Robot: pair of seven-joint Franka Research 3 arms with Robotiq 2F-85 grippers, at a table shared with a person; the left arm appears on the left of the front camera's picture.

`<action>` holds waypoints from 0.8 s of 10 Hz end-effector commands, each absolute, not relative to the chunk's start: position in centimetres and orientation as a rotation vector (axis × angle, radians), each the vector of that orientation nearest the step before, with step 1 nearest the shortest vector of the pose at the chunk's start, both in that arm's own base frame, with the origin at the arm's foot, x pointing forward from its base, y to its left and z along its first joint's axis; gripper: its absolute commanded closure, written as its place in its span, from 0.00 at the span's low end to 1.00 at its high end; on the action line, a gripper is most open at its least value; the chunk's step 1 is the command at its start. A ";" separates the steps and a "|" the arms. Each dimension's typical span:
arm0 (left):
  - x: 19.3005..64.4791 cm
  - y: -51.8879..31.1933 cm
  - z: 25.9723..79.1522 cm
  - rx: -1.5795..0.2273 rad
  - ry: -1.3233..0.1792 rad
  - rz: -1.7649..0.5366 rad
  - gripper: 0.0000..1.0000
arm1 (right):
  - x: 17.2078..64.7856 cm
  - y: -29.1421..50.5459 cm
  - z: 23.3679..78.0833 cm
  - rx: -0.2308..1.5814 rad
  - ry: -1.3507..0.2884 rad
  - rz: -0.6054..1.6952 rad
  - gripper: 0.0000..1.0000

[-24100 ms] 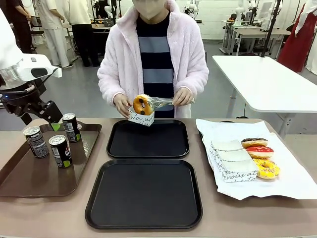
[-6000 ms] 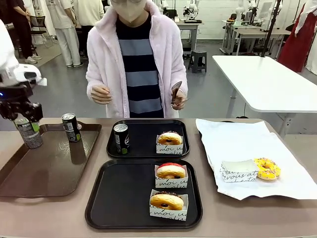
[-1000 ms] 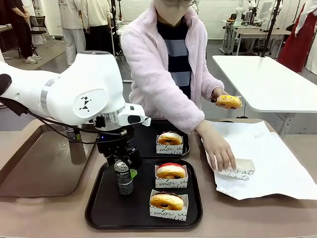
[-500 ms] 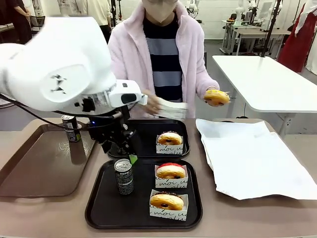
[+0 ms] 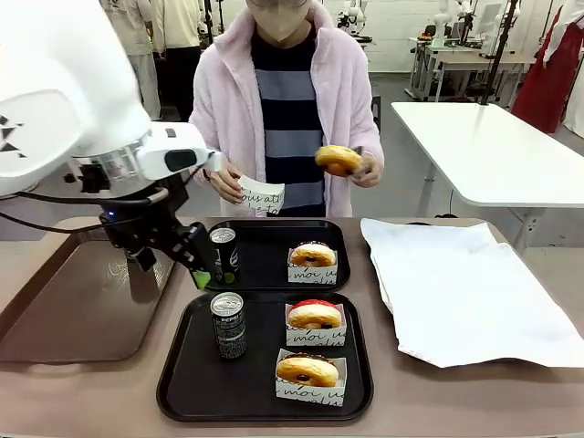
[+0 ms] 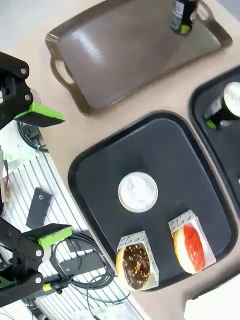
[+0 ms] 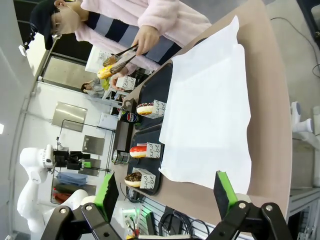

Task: Set up donuts and drinks on trays.
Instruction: Pick up one Pepsi coke from the Handle tray and place it on the Flat Tray without a Pepsi coke.

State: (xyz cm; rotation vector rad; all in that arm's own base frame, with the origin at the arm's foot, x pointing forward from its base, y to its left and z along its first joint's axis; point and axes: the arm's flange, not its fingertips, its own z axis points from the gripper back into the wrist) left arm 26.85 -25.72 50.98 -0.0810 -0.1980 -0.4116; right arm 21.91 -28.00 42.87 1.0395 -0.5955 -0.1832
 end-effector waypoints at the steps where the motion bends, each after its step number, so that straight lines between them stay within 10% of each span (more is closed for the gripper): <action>1: 27.0 -23.9 50.9 -0.080 -0.187 -0.382 0.00 | 22.0 -28.2 42.9 1.054 -0.624 -0.172 0.00; 8: 27.2 -24.7 51.0 -0.085 -0.193 -0.389 0.00 | 22.0 -28.2 42.9 1.054 -0.624 -0.172 0.00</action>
